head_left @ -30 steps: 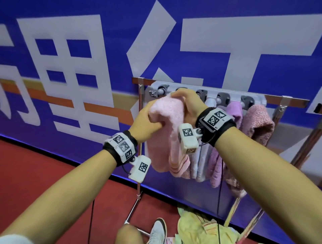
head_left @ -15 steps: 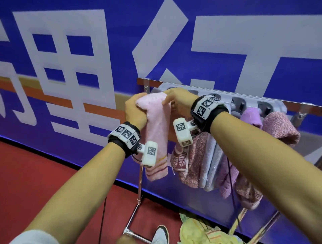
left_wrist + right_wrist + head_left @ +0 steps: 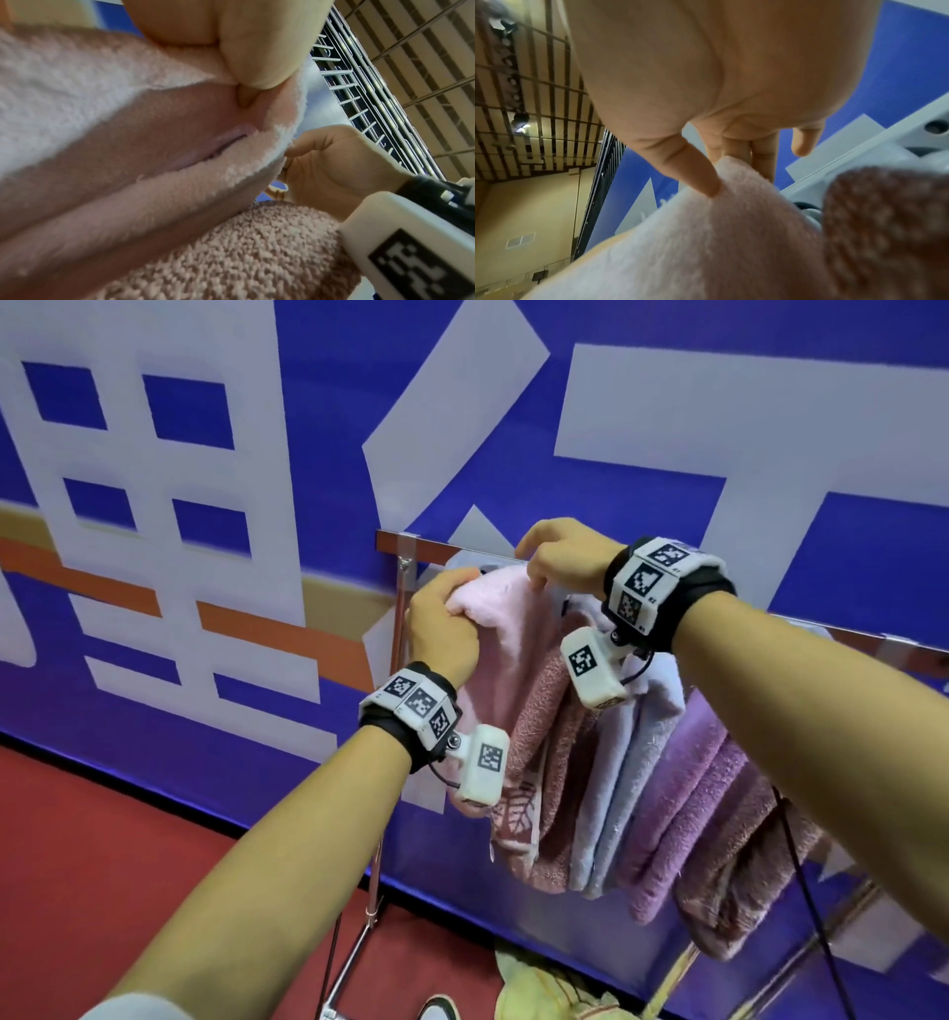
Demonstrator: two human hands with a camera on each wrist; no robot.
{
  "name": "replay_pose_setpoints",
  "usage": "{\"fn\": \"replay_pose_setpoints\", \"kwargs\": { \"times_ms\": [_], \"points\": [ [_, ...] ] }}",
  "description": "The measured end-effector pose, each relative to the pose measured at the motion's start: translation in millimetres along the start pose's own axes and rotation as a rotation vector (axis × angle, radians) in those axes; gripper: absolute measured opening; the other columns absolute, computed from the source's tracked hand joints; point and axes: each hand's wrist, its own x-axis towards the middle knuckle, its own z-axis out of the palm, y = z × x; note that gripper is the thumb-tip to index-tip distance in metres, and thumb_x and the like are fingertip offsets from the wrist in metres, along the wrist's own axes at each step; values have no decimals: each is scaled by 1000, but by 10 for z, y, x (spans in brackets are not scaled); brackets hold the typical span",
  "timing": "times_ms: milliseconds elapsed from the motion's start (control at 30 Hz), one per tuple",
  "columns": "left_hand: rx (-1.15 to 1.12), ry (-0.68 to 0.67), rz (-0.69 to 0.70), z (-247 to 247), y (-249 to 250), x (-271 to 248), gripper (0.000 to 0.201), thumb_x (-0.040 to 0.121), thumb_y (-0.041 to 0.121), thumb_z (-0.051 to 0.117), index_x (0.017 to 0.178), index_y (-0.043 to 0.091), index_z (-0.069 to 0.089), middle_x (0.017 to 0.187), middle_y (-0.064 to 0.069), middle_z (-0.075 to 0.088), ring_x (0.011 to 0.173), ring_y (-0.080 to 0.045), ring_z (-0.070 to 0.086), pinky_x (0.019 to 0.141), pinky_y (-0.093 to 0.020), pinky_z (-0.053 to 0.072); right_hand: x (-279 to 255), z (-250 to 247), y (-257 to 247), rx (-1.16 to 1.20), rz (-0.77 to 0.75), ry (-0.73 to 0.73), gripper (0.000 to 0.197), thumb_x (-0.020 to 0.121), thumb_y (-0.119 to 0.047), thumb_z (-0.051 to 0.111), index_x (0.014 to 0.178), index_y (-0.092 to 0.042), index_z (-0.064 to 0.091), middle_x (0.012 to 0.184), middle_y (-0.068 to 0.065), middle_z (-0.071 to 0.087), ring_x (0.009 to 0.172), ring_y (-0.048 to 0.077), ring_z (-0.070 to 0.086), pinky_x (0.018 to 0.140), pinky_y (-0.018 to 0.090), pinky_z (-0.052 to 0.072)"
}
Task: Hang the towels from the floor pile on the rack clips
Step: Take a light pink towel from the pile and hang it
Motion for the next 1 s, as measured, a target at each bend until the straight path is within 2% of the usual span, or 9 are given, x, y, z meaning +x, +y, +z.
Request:
{"fn": "replay_pose_setpoints", "kwargs": {
  "times_ms": [167,300,400,500,667,733,800,900,1000],
  "points": [
    [97,-140,-116,191,-115,0,33,80,3,55,102,17,76,85,6,71,77,-5,60,67,-22,48,49,99,162,-343,-15,-15,38,81,-9,55,119,-9,59,115,11,63,97,28,59,83,36,51],
    [226,-242,-146,177,-153,-78,60,78,-4,43,127,21,66,120,-3,70,110,-19,63,93,-31,52,49,214,332,-407,-22,90,30,79,-12,58,108,-19,61,109,1,62,106,26,57,87,38,41],
    [243,-303,-127,156,-111,-102,60,78,2,41,134,18,57,125,-5,64,115,-24,58,94,-31,48,-4,320,386,-388,-78,118,26,79,-16,57,102,-28,59,99,-8,61,101,22,57,88,38,30],
    [226,-316,-100,150,-18,-165,50,80,0,41,128,13,51,113,-1,57,100,-21,55,82,-28,45,-65,391,392,-337,-177,167,25,86,-20,55,109,-29,61,95,-10,60,101,22,58,95,41,33],
    [220,-279,-121,173,0,-155,44,79,-1,45,121,5,58,125,-13,53,105,-18,51,92,-22,41,-77,436,442,-598,-235,101,16,90,-23,46,100,-25,58,110,0,65,109,28,57,89,41,29],
    [162,-288,-146,165,-13,-173,56,73,10,41,126,8,60,125,-11,62,112,-21,59,98,-30,47,-83,446,505,-659,-249,85,7,90,-27,44,95,-27,49,107,-1,64,105,27,58,88,42,27],
    [118,-316,-174,129,3,-205,62,73,1,40,132,8,58,126,-8,63,118,-20,58,102,-29,45,-112,451,541,-673,-260,64,11,90,-36,43,95,-28,47,96,-4,62,97,26,58,88,43,26],
    [2,-352,-283,51,58,-256,79,72,-22,37,143,11,47,127,-5,58,106,-10,60,81,-23,49,-127,458,532,-665,-247,51,27,88,-52,39,94,-28,49,84,-6,61,85,26,56,90,47,27],
    [-34,-396,-275,34,1,-313,83,77,-20,50,148,20,32,124,4,51,89,1,60,66,-17,50,-147,467,525,-629,-219,77,39,82,-62,41,96,-28,52,84,-5,61,83,25,54,91,49,28]
  ]
}}
